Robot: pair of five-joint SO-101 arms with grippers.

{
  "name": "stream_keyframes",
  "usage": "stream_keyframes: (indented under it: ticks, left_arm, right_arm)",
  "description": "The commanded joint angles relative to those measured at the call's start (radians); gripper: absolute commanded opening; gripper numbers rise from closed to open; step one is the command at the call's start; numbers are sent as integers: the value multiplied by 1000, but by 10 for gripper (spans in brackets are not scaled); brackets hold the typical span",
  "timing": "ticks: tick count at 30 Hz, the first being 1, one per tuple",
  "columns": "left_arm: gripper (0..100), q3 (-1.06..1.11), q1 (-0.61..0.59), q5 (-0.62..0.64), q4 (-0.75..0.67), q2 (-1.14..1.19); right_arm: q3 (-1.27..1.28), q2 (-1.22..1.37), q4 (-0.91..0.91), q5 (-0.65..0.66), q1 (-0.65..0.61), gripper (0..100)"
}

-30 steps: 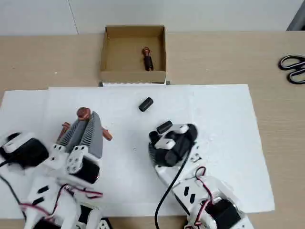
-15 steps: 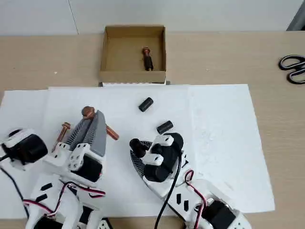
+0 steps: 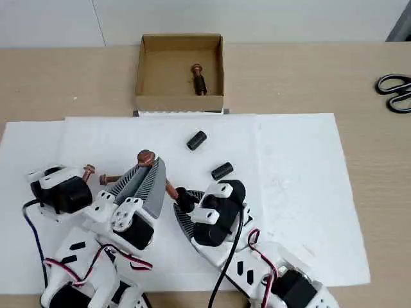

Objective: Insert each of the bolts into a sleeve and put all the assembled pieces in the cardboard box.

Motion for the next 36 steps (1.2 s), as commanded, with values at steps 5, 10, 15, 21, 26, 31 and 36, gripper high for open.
stream_keyframes:
  ticks: [5,10,15,21,26,31,36]
  left_arm:
    - [6,31,8,-9,-31,-11]
    - [6,39,8,-9,-55,-11]
    - [6,33,8,-9,-8,-11]
    - [6,-56,41,-14,137,-11]
    - [6,-85,124,-43,239,-11]
    - [6,-67,172,-43,308,-11]
    - [6,-24,176,-81,313,-11]
  right_arm:
    - [-6,-10,-36,-3,-42,3]
    - [-8,-10,-36,-3,-61,3]
    - [-9,-10,-36,-3,-59,3]
    - [-9,-10,-36,-3,-59,3]
    - [-11,-10,-36,-3,-59,3]
    - [-11,-10,-38,-3,-59,3]
    - [-12,-12,-38,-3,-59,3]
